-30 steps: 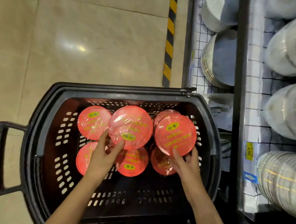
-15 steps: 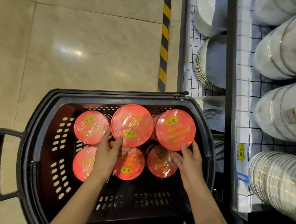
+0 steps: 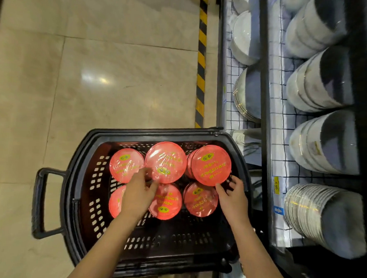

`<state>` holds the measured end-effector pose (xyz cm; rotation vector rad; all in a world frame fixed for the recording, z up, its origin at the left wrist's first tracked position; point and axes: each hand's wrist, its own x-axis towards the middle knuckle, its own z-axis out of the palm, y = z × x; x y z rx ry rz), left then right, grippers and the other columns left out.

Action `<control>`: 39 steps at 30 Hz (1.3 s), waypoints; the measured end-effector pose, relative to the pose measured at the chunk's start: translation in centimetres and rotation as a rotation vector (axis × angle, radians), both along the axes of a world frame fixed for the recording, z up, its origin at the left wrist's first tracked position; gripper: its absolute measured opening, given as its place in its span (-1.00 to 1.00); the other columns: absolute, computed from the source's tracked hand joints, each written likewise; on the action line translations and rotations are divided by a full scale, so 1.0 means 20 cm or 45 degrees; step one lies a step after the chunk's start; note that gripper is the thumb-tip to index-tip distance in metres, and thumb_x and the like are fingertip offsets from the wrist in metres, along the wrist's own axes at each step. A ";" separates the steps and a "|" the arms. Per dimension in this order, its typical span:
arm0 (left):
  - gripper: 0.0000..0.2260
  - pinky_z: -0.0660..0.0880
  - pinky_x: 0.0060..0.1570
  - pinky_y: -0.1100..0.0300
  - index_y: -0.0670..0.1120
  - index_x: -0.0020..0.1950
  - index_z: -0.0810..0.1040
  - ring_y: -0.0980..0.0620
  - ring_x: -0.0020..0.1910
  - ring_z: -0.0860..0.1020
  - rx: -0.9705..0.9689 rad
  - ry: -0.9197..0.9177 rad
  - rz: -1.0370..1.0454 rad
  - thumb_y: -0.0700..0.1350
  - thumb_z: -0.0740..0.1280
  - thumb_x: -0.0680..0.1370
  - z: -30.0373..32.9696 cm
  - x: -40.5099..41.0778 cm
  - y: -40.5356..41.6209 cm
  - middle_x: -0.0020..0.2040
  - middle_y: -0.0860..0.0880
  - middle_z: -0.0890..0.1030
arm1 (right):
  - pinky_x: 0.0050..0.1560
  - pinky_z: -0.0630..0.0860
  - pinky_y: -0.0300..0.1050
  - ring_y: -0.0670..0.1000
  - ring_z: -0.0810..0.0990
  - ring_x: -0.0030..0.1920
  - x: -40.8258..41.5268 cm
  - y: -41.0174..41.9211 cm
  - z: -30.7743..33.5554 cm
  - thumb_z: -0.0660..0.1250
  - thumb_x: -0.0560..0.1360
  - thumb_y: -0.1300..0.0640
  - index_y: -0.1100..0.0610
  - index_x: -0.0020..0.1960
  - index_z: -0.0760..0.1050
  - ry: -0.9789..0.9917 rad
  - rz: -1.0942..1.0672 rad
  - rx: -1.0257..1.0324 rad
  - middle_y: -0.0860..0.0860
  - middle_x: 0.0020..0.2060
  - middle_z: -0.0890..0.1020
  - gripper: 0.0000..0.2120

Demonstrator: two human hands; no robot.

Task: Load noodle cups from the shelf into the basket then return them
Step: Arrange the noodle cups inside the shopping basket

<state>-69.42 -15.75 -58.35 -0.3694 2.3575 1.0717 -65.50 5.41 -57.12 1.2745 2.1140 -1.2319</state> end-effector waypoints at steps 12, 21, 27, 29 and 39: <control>-0.67 0.47 -0.14 0.00 -0.14 0.21 0.51 -0.18 -0.08 0.56 -0.523 0.465 -0.822 -0.06 0.34 0.48 1.05 0.06 0.09 -0.01 -0.16 0.58 | 0.24 0.30 -0.15 0.02 0.36 0.32 0.13 -0.06 1.07 0.23 0.55 -0.02 0.05 0.41 0.29 0.076 0.799 0.512 0.00 0.32 0.40 -0.54; -0.73 0.49 -0.45 0.13 -0.08 -0.04 0.62 -0.05 -0.39 0.57 -0.347 0.888 -1.038 0.00 0.39 0.33 1.58 0.27 0.10 -0.27 -0.02 0.59 | 0.29 0.27 -0.20 -0.05 0.32 0.36 0.45 -0.11 1.65 0.15 0.57 -0.10 -0.02 0.43 0.21 0.223 0.647 0.636 -0.08 0.36 0.34 -0.54; -0.66 0.50 -0.40 0.15 -0.06 0.00 0.62 -0.01 -0.33 0.59 -0.169 1.032 -1.363 0.08 0.22 0.38 1.78 0.36 0.11 -0.21 0.01 0.59 | 0.24 0.30 -0.22 -0.06 0.36 0.34 0.75 -0.25 1.91 0.18 0.57 -0.09 -0.05 0.42 0.24 0.290 0.269 0.767 -0.10 0.34 0.36 -0.56; -0.70 0.50 -0.39 0.12 -0.03 0.02 0.60 -0.01 -0.31 0.59 -0.132 1.060 -1.479 0.06 0.31 0.36 1.85 0.40 0.10 -0.20 0.02 0.59 | 0.20 0.33 -0.23 -0.07 0.38 0.32 0.88 -0.33 1.99 0.20 0.57 -0.07 -0.08 0.39 0.26 0.304 0.102 0.786 -0.13 0.32 0.37 -0.59; -0.67 0.51 -0.42 0.23 0.02 0.01 0.56 0.09 -0.33 0.59 0.200 1.250 -1.979 0.12 0.14 0.40 2.10 0.67 0.16 -0.20 0.10 0.58 | 0.17 0.36 -0.31 -0.15 0.36 0.30 1.48 -0.69 2.21 0.16 0.57 -0.12 -0.10 0.41 0.19 0.230 -0.516 0.925 -0.19 0.34 0.30 -0.57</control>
